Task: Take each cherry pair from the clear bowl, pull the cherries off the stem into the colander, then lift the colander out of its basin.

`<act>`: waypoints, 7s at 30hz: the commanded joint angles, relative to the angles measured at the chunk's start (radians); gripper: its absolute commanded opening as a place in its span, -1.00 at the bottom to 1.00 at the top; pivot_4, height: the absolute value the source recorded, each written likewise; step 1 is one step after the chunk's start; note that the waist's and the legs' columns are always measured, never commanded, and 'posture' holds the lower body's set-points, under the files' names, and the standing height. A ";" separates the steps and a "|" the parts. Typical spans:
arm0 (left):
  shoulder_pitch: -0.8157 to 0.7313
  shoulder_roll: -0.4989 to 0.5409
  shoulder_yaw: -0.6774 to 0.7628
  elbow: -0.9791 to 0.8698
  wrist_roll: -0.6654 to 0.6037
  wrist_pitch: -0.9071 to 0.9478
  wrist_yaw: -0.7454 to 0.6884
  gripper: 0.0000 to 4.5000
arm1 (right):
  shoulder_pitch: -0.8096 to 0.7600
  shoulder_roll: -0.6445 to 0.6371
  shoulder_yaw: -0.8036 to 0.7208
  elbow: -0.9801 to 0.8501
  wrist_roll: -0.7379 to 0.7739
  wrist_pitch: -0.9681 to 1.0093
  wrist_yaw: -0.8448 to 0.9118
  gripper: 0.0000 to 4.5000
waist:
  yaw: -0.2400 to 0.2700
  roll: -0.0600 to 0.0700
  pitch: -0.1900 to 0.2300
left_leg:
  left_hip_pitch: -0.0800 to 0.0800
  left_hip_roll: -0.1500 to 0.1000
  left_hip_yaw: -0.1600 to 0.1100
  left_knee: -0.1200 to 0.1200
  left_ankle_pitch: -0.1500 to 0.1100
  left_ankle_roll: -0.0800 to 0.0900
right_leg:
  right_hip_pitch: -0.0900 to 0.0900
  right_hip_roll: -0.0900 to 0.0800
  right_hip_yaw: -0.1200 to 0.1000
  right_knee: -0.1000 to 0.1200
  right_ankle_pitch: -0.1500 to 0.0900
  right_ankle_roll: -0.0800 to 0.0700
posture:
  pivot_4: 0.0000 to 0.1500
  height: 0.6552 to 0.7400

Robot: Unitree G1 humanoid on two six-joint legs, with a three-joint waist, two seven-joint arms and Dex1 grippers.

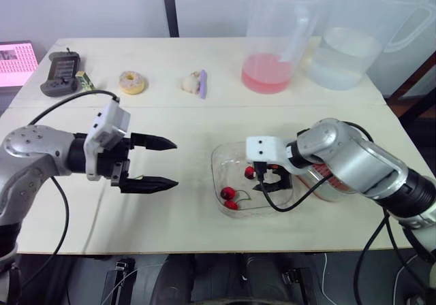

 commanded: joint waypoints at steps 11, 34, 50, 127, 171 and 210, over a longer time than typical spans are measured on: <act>-0.033 -0.034 0.009 0.002 0.008 -0.030 0.036 1.00 | 0.027 0.047 0.039 0.032 -0.097 -0.055 -0.036 0.75 | 0.000 0.000 0.000 | 0.000 0.000 0.000 0.000 0.000 0.000 | 0.000 0.000 0.000 0.000 0.000 0.000 | 1.00 1.00; -0.057 -0.053 -0.029 -0.005 0.025 -0.031 0.055 1.00 | 0.009 0.204 -0.018 0.029 -0.106 0.065 -0.072 -0.35 | -0.001 0.000 0.000 | 0.000 0.000 -0.001 0.000 0.000 0.000 | 0.000 0.001 0.000 0.001 0.000 0.000 | 1.00 1.00; -0.082 -0.069 -0.055 0.016 0.033 -0.041 0.057 1.00 | -0.039 0.098 -0.136 -0.036 0.035 0.198 -0.082 0.97 | 0.001 0.000 0.000 | 0.000 0.000 -0.001 0.000 0.000 0.000 | 0.001 0.000 0.000 0.001 0.000 0.000 | 1.00 1.00; -0.586 -0.477 -0.062 0.389 0.037 0.040 0.406 1.00 | 0.377 0.513 -0.489 -0.187 -0.152 -0.525 -0.755 -0.46 | -0.001 -0.002 0.000 | 0.002 -0.001 -0.004 0.001 0.000 0.000 | 0.001 0.001 -0.001 0.008 0.002 0.005 | 1.00 1.00; -0.612 -0.591 -0.059 0.339 -0.028 0.101 0.469 -1.00 | 0.420 0.582 -0.519 -0.199 -0.236 -0.569 -0.710 0.97 | 0.001 -0.002 0.000 | 0.002 -0.001 -0.004 0.001 0.000 0.000 | 0.001 0.001 0.000 0.007 0.002 0.005 | 1.00 1.00; -0.533 -0.485 -0.093 0.206 -0.118 0.215 0.299 -1.00 | 0.238 0.442 -0.881 -0.011 1.117 0.072 -0.676 -0.43 | 0.000 -0.001 0.000 | 0.002 -0.001 -0.005 0.000 0.000 0.000 | 0.002 0.001 -0.001 0.006 -0.001 0.001 | 1.00 1.00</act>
